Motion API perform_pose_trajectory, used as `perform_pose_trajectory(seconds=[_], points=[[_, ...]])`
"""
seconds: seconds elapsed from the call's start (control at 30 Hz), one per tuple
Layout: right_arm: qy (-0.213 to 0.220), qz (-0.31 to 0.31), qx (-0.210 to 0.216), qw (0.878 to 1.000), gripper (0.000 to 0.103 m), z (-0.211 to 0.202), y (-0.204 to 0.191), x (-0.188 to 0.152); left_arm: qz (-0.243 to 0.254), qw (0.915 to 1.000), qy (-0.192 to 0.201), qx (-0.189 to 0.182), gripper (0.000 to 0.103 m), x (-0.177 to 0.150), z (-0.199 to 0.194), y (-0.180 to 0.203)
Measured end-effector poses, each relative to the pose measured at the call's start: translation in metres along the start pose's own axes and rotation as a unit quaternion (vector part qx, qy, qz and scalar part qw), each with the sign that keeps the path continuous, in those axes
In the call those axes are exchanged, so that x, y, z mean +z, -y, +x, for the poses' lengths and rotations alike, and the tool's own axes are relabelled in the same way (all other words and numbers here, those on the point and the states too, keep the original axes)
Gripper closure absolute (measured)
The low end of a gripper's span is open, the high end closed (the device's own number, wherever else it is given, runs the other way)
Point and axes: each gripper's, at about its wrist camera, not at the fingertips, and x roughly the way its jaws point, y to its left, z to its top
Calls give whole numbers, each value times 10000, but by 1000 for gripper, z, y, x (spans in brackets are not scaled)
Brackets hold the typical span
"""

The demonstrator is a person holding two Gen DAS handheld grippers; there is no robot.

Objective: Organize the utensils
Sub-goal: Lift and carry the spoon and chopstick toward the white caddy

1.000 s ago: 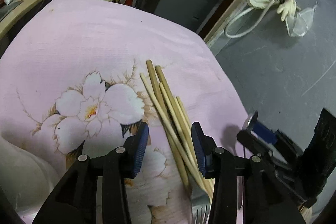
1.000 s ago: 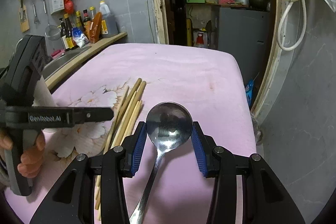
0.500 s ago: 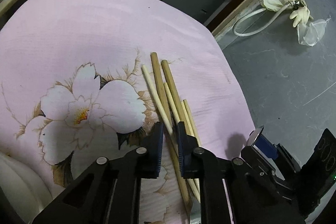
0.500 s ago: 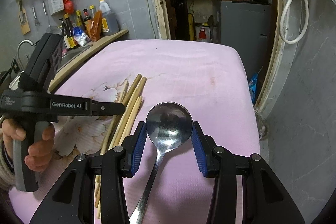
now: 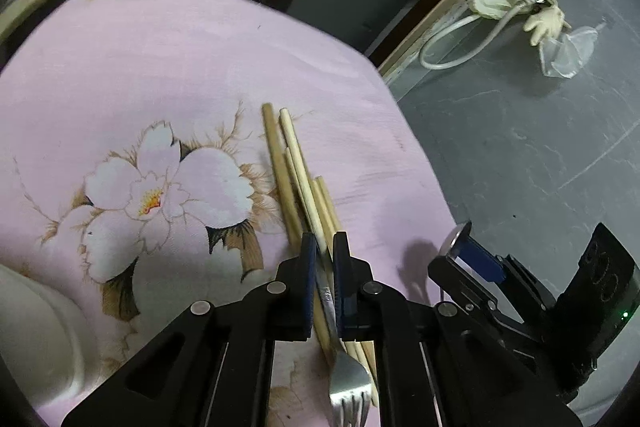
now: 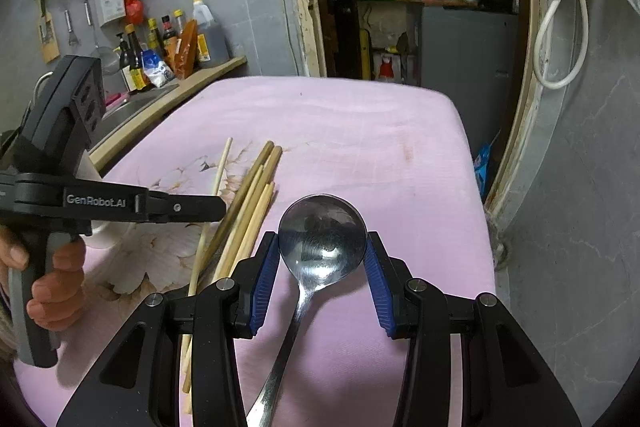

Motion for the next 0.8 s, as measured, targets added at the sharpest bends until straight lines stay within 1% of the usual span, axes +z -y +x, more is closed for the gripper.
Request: perform_pose_trajectory(seconds=[0.07, 0.13, 0.17, 0.27, 0.3, 0.43, 0.53, 0.63, 0.8], points=[[128, -94, -64, 9999, 63, -5, -5, -1, 103, 9998, 163, 8, 98, -4, -7, 6], [314, -160, -113, 9993, 63, -13, -10, -4, 345, 9980, 503, 146, 98, -10, -19, 16], [430, -183, -134, 9988, 63, -17, -12, -5, 513, 9955, 754, 246, 99, -15, -28, 21], [788, -318, -266, 9960, 63, -29, -21, -7, 765, 9884, 1257, 375, 101, -25, -46, 33], [966, -407, -334, 9939, 63, -35, -27, -9, 792, 9861, 1405, 389, 101, -29, -53, 35], [1356, -511, -418, 9886, 63, -48, -39, -9, 902, 9772, 1875, 423, 101, -42, -75, 39], [1526, -468, -366, 9865, 63, -53, -45, -5, 898, 9746, 2020, 364, 101, -47, -86, 41], [1681, -506, -357, 9838, 63, -59, -52, 2, 929, 9695, 2237, 369, 101, -54, -106, 38], [1875, -597, -316, 9799, 63, -67, -66, 14, 987, 9622, 2507, 389, 101, -54, -136, 35]])
